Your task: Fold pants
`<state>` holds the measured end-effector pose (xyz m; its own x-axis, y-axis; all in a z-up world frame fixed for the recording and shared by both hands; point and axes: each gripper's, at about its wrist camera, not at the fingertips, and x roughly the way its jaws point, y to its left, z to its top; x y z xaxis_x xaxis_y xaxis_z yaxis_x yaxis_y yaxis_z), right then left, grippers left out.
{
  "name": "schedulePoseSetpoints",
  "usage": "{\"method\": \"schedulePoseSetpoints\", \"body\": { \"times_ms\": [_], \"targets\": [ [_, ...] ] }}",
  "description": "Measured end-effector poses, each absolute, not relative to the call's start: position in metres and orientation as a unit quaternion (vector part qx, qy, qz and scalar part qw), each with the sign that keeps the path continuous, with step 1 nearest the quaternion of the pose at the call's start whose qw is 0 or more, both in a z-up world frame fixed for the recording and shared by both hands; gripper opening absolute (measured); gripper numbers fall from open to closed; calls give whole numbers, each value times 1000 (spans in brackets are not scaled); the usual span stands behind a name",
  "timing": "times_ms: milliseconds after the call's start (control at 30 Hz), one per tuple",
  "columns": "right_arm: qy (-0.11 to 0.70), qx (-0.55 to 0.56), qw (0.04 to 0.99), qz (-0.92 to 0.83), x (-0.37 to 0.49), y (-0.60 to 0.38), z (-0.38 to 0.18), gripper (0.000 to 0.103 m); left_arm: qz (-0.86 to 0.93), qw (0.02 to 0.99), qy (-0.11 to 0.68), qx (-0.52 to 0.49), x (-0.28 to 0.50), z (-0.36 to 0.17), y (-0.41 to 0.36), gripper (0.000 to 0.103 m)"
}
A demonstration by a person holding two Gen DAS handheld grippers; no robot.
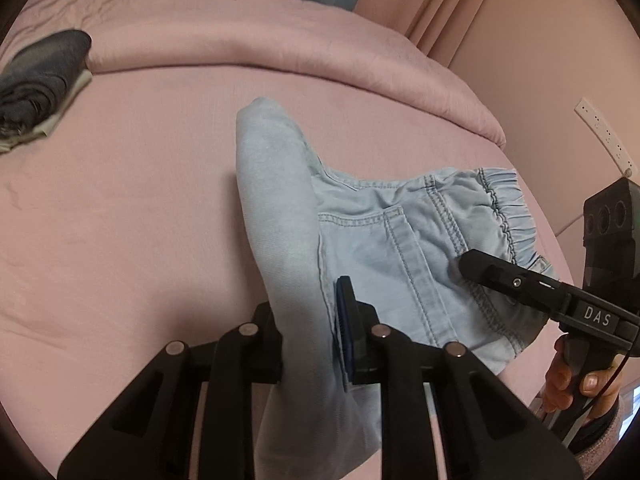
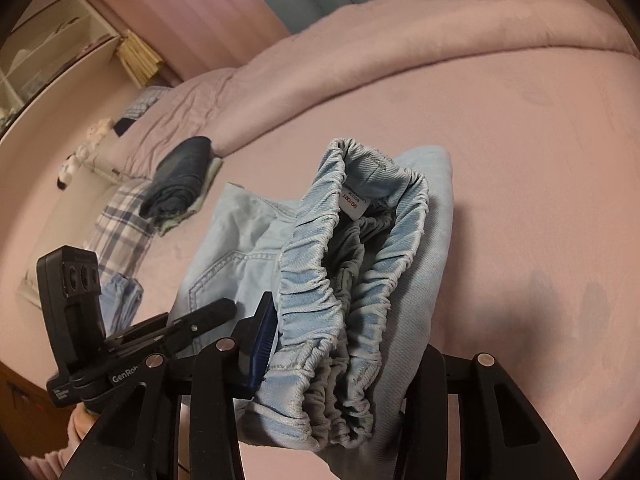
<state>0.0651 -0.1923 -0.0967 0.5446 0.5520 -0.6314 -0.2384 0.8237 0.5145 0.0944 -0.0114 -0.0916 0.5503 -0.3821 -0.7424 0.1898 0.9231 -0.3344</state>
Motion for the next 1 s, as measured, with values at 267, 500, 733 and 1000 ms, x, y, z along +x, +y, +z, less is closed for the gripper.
{"method": "schedulePoseSetpoints", "body": {
  "times_ms": [267,500,733,1000],
  "targets": [
    [403,168,866,244,69,-176,-79,44,-144,886,429,-96,95,-77,-8,18],
    [400,153,866,257,76,-161,-71,44,-131,890,427,-98,97,-73,3,19],
    [400,149,866,260,80,-151,-68,44,-122,892,425,-98,104,-70,13,19],
    [401,144,866,261,88,-143,-70,45,-117,892,426,-93,121,-72,18,19]
  ]
}}
